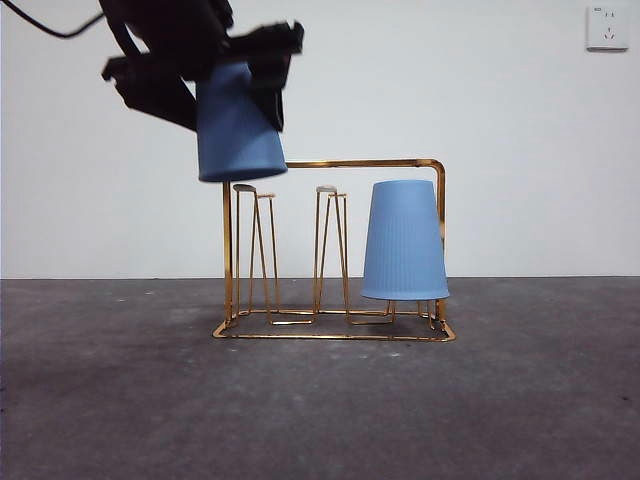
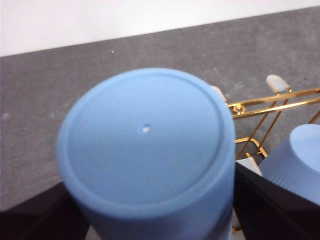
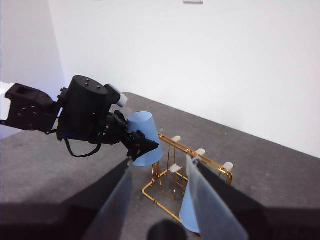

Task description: Pick up cup 1,put cup 1 in the cup rack,pick up cup 2,put cup 2 in the cup rack

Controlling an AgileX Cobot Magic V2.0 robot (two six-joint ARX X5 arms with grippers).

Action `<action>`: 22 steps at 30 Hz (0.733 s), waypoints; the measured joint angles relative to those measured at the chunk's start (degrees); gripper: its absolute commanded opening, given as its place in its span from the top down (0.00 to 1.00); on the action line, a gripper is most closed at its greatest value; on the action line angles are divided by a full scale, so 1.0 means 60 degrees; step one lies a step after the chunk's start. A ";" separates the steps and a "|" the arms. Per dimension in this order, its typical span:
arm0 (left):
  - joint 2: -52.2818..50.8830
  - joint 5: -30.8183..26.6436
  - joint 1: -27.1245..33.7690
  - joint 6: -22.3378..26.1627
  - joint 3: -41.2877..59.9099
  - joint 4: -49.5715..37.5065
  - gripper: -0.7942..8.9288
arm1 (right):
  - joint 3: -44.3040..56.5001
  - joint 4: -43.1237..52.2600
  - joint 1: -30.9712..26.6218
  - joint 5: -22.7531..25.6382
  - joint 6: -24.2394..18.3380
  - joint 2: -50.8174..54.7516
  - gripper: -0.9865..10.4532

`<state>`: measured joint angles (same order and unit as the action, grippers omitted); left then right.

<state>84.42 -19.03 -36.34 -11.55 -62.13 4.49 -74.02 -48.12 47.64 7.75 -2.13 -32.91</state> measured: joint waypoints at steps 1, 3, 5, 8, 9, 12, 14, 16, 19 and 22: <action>0.0120 0.0000 0.0000 0.0000 0.0000 -0.0062 0.93 | 0.0000 -0.0033 0.0000 0.0011 0.0007 0.0000 0.75; 0.0295 -0.0004 0.0004 -0.0004 0.0000 -0.0109 0.93 | 0.0000 -0.0044 0.0000 0.0069 0.0033 0.0000 0.75; 0.0459 0.0000 0.0004 -0.0004 0.0000 -0.0157 0.93 | 0.0000 -0.0047 0.0000 0.0073 0.0036 0.0000 0.75; 0.0754 0.0000 0.0004 0.0000 0.0000 -0.0368 0.93 | 0.0000 -0.0109 0.0000 0.0073 0.0036 0.0000 0.75; 0.0860 0.0004 0.0004 0.0000 0.0000 -0.0448 0.93 | -0.0004 -0.0186 0.0000 0.0073 0.0036 0.0000 0.75; 0.1104 0.0004 0.0004 0.0000 0.0000 -0.0525 0.93 | 0.0000 -0.0335 0.0000 0.0153 0.0040 0.0000 0.75; 0.1249 0.0004 0.0004 0.0000 0.0000 -0.0546 0.93 | -0.0004 -0.0339 0.0000 0.0219 0.0040 0.0000 0.75; 0.1402 0.0004 0.0004 0.0000 0.0000 -0.0554 0.93 | 0.0000 -0.0342 0.0000 0.0284 0.0040 0.0000 0.75; 0.1643 0.0000 0.0004 -0.0004 0.0000 -0.0554 0.93 | -0.0004 -0.0350 0.0000 0.0361 0.0040 0.0000 0.75; 0.1836 0.0015 0.0011 -0.0004 0.0000 -0.0557 0.93 | 0.0000 -0.0412 0.0000 0.0397 0.0036 0.0000 0.75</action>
<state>95.44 -18.94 -36.27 -11.57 -62.13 1.15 -74.02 -50.59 47.64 10.13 -1.91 -32.91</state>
